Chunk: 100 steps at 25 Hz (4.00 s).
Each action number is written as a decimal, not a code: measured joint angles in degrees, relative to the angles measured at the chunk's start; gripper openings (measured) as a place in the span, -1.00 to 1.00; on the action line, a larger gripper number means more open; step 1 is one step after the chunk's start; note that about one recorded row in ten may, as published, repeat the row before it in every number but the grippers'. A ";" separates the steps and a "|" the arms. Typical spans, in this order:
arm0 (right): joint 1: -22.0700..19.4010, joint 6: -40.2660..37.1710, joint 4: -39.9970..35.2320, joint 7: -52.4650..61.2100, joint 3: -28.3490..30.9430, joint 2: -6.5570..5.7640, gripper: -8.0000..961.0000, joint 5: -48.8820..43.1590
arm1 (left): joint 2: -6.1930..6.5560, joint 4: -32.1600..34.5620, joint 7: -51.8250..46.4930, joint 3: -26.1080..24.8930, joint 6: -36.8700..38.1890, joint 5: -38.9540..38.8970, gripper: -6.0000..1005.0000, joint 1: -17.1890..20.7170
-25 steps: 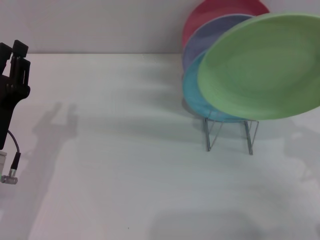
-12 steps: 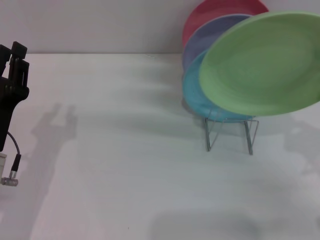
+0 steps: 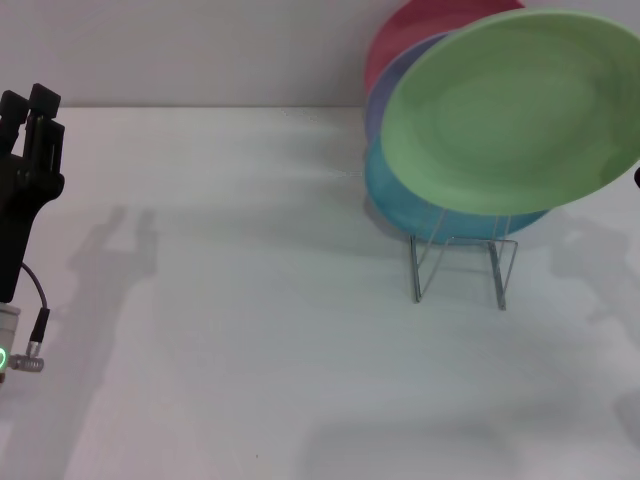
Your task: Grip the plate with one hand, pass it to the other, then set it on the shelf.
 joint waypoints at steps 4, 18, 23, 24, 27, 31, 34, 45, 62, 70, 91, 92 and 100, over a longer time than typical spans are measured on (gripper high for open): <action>0.13 0.65 -0.48 0.06 -0.87 -0.02 -0.90 -0.04 | 0.02 -0.60 0.00 0.00 -0.01 0.00 -0.24 0.15; -0.64 2.32 -0.37 0.17 -3.23 0.23 -0.88 -0.28 | 0.24 -0.51 -0.79 0.43 0.35 0.00 -0.24 0.32; -0.63 2.46 -0.40 0.19 -3.81 0.23 -0.87 -0.30 | 0.41 -0.71 -1.62 0.00 0.74 1.40 -0.22 1.10; -0.64 2.58 -0.44 0.19 -3.85 0.23 -0.87 -0.30 | 0.41 -0.71 -1.68 -0.01 0.75 1.43 -0.22 1.16; -0.69 3.15 -0.48 0.20 -3.86 0.23 -0.87 -0.30 | 0.41 -0.70 -1.96 -0.01 0.84 1.48 -0.21 1.35; -0.86 4.41 -0.42 0.20 -3.86 0.24 -0.86 -0.30 | 0.39 -0.65 -2.28 0.39 1.06 1.59 -0.20 1.50; -0.86 5.31 -0.28 0.20 -3.86 0.28 -0.86 -0.30 | 0.43 -0.74 -2.32 0.40 1.13 1.58 -0.19 1.69; -1.56 6.47 0.73 -0.06 -4.04 0.48 -0.84 -0.41 | 0.49 -0.77 -2.37 0.44 2.32 1.59 -0.15 2.46; -1.52 9.65 1.66 -2.66 -4.66 0.67 -0.82 -2.76 | 1.00 -0.06 -5.28 -0.09 3.81 2.53 -0.09 2.52; -1.29 10.73 2.47 -2.66 -5.95 0.65 -0.76 -3.36 | 1.20 -0.56 -5.43 -0.09 4.23 2.67 -0.06 2.84; -13.14 -5.45 21.04 12.00 4.97 0.59 -0.40 9.55 | 2.39 8.19 -6.78 -10.00 5.25 3.04 0.02 -4.25; -14.31 -5.37 22.39 12.32 5.15 0.64 -0.40 10.85 | 2.45 10.04 -6.67 -11.76 5.19 3.04 0.02 -5.62; -20.91 -1.05 25.77 15.86 4.39 1.00 -0.31 15.09 | 4.36 20.94 -5.23 -15.32 3.30 2.62 0.05 -14.50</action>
